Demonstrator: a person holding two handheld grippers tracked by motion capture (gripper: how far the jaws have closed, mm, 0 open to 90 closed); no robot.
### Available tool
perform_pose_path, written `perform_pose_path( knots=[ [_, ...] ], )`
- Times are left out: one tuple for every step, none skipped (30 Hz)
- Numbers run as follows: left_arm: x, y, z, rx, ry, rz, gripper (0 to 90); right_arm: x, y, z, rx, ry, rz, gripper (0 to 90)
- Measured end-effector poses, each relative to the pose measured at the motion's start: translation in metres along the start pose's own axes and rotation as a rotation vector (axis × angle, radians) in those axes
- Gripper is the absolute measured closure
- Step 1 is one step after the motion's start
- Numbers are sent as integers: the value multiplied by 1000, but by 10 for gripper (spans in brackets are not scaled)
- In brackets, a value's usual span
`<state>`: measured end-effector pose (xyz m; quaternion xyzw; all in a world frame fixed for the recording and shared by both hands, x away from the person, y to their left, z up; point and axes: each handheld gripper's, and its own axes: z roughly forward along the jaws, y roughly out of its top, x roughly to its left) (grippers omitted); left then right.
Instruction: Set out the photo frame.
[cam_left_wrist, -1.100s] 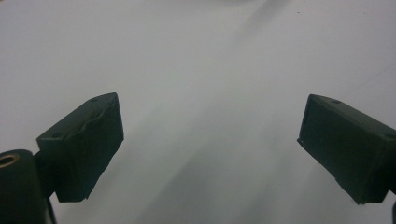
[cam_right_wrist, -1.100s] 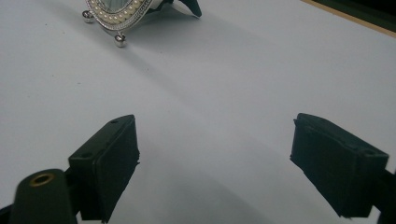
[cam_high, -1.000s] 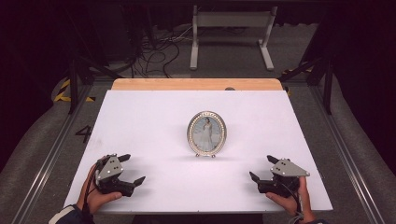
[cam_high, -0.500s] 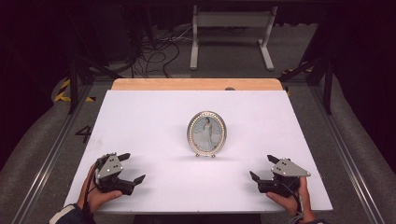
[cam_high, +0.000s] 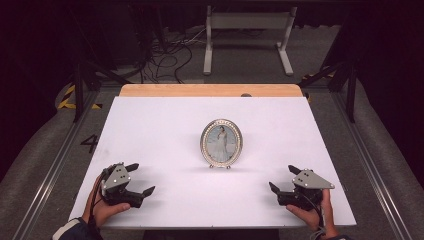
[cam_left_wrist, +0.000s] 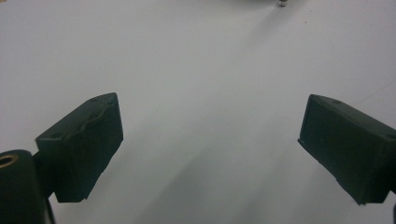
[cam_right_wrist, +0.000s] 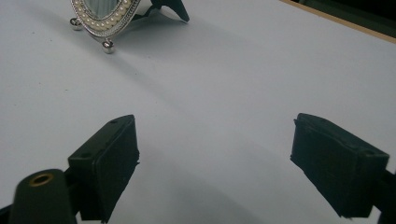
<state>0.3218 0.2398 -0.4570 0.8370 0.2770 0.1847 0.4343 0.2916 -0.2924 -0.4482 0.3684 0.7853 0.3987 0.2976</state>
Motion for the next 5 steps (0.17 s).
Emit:
perform_pose_path(
  knots=[
    [0, 0, 0, 0, 3, -3, 67, 0, 0, 0, -1, 2, 6, 148],
    [0, 1, 1, 1, 2, -3, 67, -1, -1, 0, -1, 3, 7, 148],
    [0, 1, 1, 2, 3, -4, 67, 0, -1, 0, 1, 4, 5, 148],
    [0, 1, 2, 4, 2, -1, 67, 0, -2, 0, 2, 3, 3, 148],
    [0, 1, 2, 7, 2, 0, 67, 0, -2, 0, 3, 4, 2, 147]
  ],
)
